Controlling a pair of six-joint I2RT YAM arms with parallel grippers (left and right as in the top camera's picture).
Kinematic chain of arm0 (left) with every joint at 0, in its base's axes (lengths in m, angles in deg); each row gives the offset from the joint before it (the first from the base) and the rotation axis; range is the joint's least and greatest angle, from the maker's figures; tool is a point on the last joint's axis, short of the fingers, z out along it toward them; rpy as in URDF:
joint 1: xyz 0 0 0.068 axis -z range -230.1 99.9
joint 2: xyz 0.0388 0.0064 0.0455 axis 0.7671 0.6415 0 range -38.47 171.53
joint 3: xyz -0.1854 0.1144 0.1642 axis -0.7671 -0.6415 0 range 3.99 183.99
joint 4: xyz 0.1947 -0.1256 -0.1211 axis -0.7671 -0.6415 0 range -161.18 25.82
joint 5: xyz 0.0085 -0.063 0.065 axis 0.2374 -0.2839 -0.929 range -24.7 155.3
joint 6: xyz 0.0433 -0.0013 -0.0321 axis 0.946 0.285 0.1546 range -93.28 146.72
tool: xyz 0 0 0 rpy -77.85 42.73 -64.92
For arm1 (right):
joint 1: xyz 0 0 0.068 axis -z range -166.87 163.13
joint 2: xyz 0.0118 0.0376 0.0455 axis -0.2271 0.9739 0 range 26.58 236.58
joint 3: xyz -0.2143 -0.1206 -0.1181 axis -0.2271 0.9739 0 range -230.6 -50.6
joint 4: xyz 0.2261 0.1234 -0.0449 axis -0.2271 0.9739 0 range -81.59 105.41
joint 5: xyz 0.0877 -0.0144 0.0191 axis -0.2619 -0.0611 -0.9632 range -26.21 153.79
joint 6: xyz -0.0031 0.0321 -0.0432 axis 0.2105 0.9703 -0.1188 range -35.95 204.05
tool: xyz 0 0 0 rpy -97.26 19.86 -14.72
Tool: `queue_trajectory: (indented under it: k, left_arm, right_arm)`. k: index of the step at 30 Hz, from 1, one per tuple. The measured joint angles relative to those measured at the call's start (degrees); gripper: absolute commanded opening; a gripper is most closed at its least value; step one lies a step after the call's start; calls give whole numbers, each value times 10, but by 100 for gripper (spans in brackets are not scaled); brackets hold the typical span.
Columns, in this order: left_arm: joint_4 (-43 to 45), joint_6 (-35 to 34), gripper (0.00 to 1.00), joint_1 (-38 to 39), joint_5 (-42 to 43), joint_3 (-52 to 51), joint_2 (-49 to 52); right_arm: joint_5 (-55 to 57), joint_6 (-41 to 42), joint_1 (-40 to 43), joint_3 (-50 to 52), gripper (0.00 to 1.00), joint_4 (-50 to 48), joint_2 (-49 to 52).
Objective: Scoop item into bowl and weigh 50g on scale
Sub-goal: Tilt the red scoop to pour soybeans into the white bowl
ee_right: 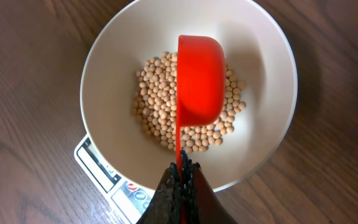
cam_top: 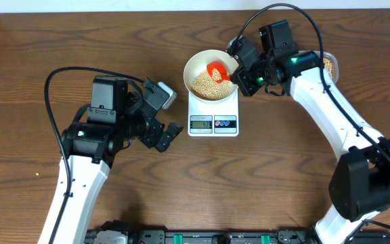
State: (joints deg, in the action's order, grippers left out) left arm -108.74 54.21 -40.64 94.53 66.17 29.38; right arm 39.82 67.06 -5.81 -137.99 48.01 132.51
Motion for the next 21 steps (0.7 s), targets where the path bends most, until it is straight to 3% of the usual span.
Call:
queue_trajectory:
  k: [21]
  left_arm:
    - [0, 0, 99, 0, 0, 0, 0]
  right_arm:
    - [-10, 13, 0, 0, 1, -12, 0]
